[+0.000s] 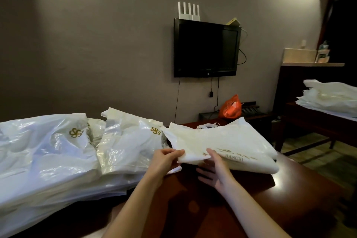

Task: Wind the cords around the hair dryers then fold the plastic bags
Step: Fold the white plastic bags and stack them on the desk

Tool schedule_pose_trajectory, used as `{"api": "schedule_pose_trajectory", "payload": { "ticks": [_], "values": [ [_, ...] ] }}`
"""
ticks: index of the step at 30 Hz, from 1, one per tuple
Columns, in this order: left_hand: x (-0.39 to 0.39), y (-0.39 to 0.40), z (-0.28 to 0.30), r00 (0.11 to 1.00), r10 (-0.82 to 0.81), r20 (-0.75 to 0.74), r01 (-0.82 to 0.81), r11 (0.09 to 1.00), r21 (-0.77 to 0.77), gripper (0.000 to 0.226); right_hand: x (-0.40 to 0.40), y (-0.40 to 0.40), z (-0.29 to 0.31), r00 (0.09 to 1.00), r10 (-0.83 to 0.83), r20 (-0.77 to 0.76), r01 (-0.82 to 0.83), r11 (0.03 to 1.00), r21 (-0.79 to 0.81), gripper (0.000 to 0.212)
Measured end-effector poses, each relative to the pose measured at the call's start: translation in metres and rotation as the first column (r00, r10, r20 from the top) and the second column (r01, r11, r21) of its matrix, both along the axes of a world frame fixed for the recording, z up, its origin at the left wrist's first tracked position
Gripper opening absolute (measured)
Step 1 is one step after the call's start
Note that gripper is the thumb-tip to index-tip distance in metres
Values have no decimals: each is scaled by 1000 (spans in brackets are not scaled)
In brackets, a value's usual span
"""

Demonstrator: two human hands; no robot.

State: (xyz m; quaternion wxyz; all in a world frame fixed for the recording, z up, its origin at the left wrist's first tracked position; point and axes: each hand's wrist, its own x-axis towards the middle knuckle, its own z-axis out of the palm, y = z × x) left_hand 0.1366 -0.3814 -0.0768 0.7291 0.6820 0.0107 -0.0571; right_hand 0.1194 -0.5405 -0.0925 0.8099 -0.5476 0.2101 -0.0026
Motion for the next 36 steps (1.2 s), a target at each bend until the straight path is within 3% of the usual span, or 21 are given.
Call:
{"api": "schedule_pose_trajectory", "payload": {
  "ticks": [4,7,11,13,15,19,21,23,26,28,30,32,33,36],
  "values": [
    [-13,15,20,1000,5,-12,-4,999,42,14,5,12,28,978,-111,176,92,990,108,35],
    [-24,36,37,994,55,-98,-75,973,-216,20,1,38,47,948,-40,315,4,993,115,31],
    [-33,92,56,990,20,-139,-76,910,-409,51,-17,71,62,907,138,397,-170,984,47,22],
    [-43,116,64,996,-28,-83,-12,896,-443,41,-28,82,56,879,248,408,-281,960,21,21],
    [-53,131,63,999,28,-14,-32,933,-357,28,-39,88,43,850,365,379,-389,921,-14,18],
    [-70,156,71,974,103,201,-38,952,-305,54,-41,108,49,804,398,441,-485,869,99,31],
    [-77,168,89,951,116,287,-7,935,-354,58,-35,121,70,757,383,530,-525,839,142,42],
    [-85,182,102,944,96,315,39,916,-399,53,-32,131,86,712,389,584,-560,816,141,39],
    [-95,214,97,966,153,207,-35,875,-484,35,-30,139,70,698,474,536,-645,742,183,32],
    [-99,236,80,967,239,92,-160,844,-512,36,-29,135,43,732,563,384,-655,735,172,28],
    [-104,248,55,959,280,-47,-271,855,-442,39,-31,126,17,773,606,189,-624,780,51,25],
    [-112,253,28,929,330,-168,-362,905,-223,43,-29,116,-5,828,558,46,-552,827,-104,24],
    [-116,253,17,916,355,-187,-374,923,-84,49,-24,111,-14,877,480,13,-468,862,-197,26],
    [-123,243,6,931,321,-173,-306,946,111,66,-13,103,-18,980,196,42,-163,902,-400,40]
  ]
}}
